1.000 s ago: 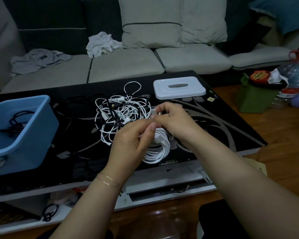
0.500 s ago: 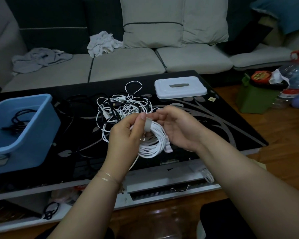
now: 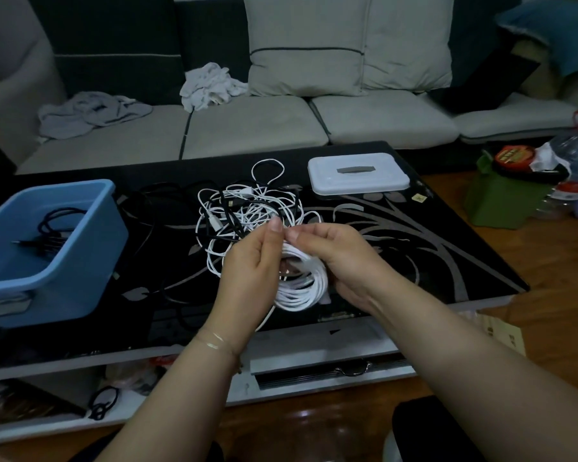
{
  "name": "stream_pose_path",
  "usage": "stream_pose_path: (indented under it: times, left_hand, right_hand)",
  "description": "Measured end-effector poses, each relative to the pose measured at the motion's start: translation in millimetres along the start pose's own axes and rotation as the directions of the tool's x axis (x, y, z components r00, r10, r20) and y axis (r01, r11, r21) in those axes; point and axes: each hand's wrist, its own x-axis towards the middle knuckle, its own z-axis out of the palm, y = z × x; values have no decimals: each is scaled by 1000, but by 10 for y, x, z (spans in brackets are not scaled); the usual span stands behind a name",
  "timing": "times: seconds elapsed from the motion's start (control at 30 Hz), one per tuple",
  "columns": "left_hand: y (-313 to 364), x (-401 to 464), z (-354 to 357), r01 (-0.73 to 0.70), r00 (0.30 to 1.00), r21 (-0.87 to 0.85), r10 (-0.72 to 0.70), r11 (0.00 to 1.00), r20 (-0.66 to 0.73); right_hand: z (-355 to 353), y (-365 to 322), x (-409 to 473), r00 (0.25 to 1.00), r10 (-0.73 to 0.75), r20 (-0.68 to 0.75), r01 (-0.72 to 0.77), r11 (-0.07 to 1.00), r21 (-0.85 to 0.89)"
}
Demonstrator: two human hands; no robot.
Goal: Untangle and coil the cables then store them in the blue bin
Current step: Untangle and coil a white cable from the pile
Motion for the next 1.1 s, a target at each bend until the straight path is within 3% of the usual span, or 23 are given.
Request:
stream_pose_path:
  times: [0.23,0.33,0.4,0.47,0.63,0.83,0.97,1.1]
  left_hand:
    - [28,-9,-3,55,993,-94,-44,994,113]
    - [-11,41,-74,39,963,-56,-22,998,268]
    - [-34,83,-137,86,903,-29,-65,996,424]
    - [-53,89,-163,130,864,-50,-88,990,496]
    - [-43,42,-99,31,956,-27,-22,999,294]
    - [38,-13,-45,-12,966,-113,40,994,255]
    - [7,-37,-17,-82,972,-53,91,995,218]
    - [7,-64,-7,-209,957,-1,205,978,207]
  right_hand:
    - [33,4,-16,998,53,-31,-51,996,69]
    - [-12,-37,-17,993,114,10,-114,980,164]
    - [-49,-57,-1,988,150,33,-153,973,175]
    - [-65,-45,18,980,194,35,-197,965,172]
    - [-49,13,40,987,160,-17,-157,980,124]
    - [-17,0,61,987,112,-117,-91,980,175]
    - [-37,-39,49,986,141,-87,-122,973,196]
    - [-121,-79,56,986,161,40,-166,963,213]
